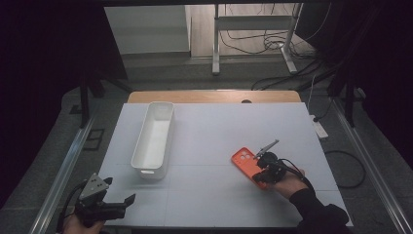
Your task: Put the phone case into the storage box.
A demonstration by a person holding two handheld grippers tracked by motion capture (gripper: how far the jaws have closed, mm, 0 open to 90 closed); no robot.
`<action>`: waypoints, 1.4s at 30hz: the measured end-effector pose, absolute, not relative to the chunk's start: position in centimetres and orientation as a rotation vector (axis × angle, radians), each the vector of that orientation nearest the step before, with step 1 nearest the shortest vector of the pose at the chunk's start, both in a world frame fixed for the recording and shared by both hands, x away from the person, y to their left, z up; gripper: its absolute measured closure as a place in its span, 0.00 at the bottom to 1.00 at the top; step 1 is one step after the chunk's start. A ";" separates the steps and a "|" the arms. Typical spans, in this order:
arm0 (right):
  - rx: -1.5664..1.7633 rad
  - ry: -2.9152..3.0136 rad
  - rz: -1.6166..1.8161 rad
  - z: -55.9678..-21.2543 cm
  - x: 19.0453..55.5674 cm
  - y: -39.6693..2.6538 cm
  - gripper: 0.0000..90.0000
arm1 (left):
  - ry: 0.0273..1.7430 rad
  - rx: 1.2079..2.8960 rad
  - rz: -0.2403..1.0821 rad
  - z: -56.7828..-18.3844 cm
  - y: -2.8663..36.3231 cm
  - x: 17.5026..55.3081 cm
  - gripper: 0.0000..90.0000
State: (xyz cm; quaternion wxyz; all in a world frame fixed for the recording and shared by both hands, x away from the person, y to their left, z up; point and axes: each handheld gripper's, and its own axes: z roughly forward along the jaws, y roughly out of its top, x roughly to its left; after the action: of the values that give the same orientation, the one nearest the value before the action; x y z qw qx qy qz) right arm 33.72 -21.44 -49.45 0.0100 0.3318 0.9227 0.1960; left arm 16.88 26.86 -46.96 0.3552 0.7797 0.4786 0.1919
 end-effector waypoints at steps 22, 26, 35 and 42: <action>1.076 2.732 0.746 -47.6 34.0 -22.2 0.63 | 1.235 2.015 0.497 -47.0 26.9 16.9 0.05; 1.104 2.689 0.743 -47.3 34.2 -22.6 0.46 | 1.234 2.017 0.498 -47.0 26.8 16.8 0.05; 1.082 2.615 0.706 -47.0 34.3 -22.9 0.14 | 1.232 2.018 0.496 -47.0 26.8 16.8 0.06; 1.059 2.580 0.704 -47.5 34.4 -23.3 0.00 | 1.231 2.018 0.497 -47.0 26.8 16.8 0.06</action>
State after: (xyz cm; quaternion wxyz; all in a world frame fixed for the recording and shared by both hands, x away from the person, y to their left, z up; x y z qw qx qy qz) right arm 34.41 -23.31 -47.47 0.1324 0.3651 0.8890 0.2426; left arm 16.84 26.83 -46.96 0.3551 0.7811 0.4762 0.1923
